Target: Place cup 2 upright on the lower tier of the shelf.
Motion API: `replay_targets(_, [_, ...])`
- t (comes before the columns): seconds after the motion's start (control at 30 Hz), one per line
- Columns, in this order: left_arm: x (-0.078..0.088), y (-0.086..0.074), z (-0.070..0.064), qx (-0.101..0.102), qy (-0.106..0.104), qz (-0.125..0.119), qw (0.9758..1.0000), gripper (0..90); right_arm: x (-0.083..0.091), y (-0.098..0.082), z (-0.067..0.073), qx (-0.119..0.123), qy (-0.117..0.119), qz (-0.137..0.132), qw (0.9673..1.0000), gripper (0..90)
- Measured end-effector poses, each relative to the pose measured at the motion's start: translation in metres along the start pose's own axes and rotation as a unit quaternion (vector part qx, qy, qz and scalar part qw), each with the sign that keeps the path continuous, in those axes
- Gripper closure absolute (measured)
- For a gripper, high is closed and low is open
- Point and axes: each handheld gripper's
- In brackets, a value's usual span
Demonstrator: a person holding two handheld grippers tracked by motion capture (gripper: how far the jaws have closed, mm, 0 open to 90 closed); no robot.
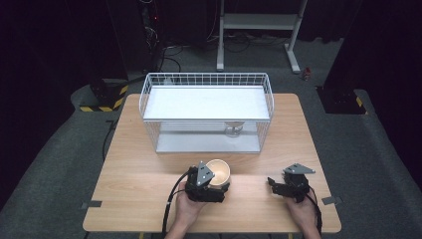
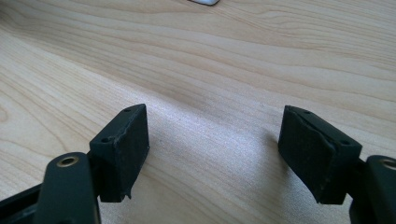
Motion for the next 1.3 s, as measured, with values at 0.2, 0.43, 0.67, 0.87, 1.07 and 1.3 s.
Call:
replay_targets(0.2, [0.001,0.000,0.005,0.010,0.004,-0.002,0.9999,9.0,0.000,0.000,0.000,0.000,0.000,0.000,1.0000,24.7])
replay_targets(0.43, [0.001,0.002,0.014,0.019,0.016,-0.007,0.9997,9.1,0.000,0.000,0.000,0.000,0.000,0.000,1.0000,24.7])
replay_targets(0.67, [0.003,0.008,0.023,0.024,0.032,-0.007,0.9992,9.1,0.000,0.000,0.000,0.002,0.000,0.000,1.0000,24.7])
replay_targets(0.87, [0.003,0.014,0.030,0.018,0.030,-0.009,0.9994,9.1,0.000,0.000,0.000,0.001,0.000,0.000,1.0000,24.7])
replay_targets(1.07, [0.001,0.021,0.038,0.021,0.040,-0.007,0.9990,9.1,0.000,0.000,0.000,0.001,0.000,0.000,1.0000,24.7])
replay_targets(1.3, [-0.004,0.030,0.050,0.029,0.060,-0.002,0.9978,9.1,0.000,0.000,0.000,0.001,0.000,0.000,1.0000,24.7])
Point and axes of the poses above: each handheld gripper's, and its own axes: x roughly backward along the jaws, y roughly out of its top, z roughly to its left, and after that the axes turned 9 degrees about x, right-handed
